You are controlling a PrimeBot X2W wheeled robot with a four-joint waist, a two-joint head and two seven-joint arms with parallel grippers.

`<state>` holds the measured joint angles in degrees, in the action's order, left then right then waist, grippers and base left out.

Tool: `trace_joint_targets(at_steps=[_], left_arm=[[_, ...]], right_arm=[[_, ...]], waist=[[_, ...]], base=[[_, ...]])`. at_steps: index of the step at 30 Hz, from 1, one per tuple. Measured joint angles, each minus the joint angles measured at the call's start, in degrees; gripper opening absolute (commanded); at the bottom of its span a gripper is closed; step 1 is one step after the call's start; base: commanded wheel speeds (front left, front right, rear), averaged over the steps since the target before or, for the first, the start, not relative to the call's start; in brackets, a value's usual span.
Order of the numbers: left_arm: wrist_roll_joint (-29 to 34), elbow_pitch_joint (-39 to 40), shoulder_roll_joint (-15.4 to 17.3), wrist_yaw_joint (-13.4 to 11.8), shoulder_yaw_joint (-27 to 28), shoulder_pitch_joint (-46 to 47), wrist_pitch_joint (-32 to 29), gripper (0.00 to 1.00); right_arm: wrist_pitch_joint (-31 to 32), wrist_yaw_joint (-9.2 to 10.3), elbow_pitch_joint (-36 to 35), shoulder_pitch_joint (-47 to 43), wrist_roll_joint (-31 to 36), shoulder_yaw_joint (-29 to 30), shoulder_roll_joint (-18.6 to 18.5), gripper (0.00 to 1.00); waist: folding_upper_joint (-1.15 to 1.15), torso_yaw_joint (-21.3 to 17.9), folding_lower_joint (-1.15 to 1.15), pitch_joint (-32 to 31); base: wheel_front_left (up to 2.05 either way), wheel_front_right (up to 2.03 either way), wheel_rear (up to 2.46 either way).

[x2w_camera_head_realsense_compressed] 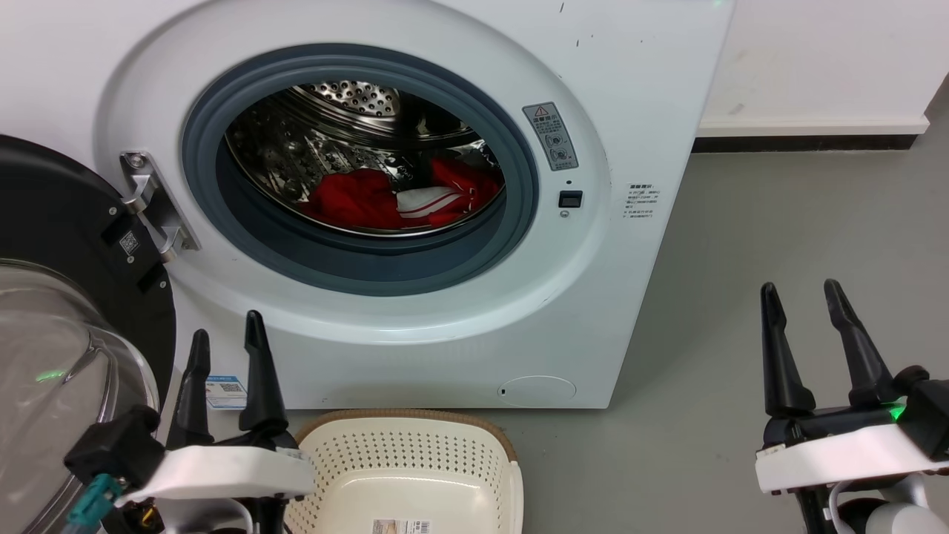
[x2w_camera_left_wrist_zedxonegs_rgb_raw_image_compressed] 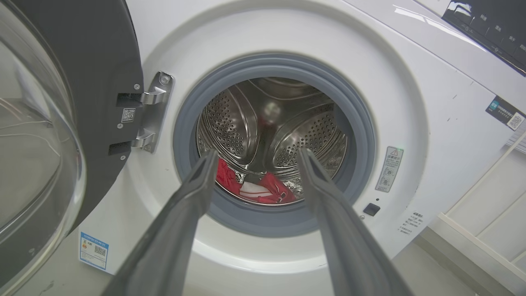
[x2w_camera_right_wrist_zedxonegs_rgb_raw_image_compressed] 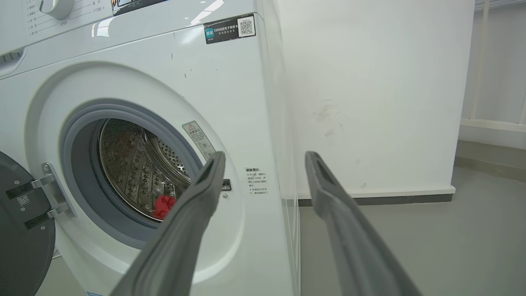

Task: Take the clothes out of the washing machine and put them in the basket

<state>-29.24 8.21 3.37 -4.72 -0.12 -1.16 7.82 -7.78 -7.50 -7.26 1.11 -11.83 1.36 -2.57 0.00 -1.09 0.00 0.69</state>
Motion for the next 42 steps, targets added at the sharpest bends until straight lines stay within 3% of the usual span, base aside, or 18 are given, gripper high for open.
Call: trace_joint_targets(at_steps=[11, 24, 33, 42], left_arm=[[7.6, -1.2, 4.4, -5.8, -8.8, -0.4, 1.6, 1.0], [12.5, -4.2, 6.2, -11.0, -12.0, -1.3, 3.3, 1.0], [15.7, -6.7, 5.9, -9.9, -12.2, -2.2, 4.4, 1.0], [19.0, -7.3, 4.2, -8.4, -10.7, -3.2, 5.5, 1.0]], right_arm=[[-1.5, 0.0, 2.0, -1.5, 6.4, -1.5, -0.1, 1.0], [-3.3, 0.0, 3.3, -2.4, 14.1, -2.9, -0.1, 1.0], [-4.4, 0.0, 4.0, -3.4, 18.3, -3.4, -0.1, 1.0], [-5.4, 0.0, 6.5, -3.9, 17.2, -2.7, -0.2, 1.0]], waist=[[0.0, -0.2, 0.0, -0.1], [0.0, -0.6, 0.0, -0.5], [0.0, -0.7, 0.0, -0.6], [0.0, -0.7, 0.0, -0.5]], base=[[0.0, 0.0, 0.0], [0.0, 0.0, 0.0], [0.0, 0.0, 0.0], [0.0, 0.0, 0.0]])
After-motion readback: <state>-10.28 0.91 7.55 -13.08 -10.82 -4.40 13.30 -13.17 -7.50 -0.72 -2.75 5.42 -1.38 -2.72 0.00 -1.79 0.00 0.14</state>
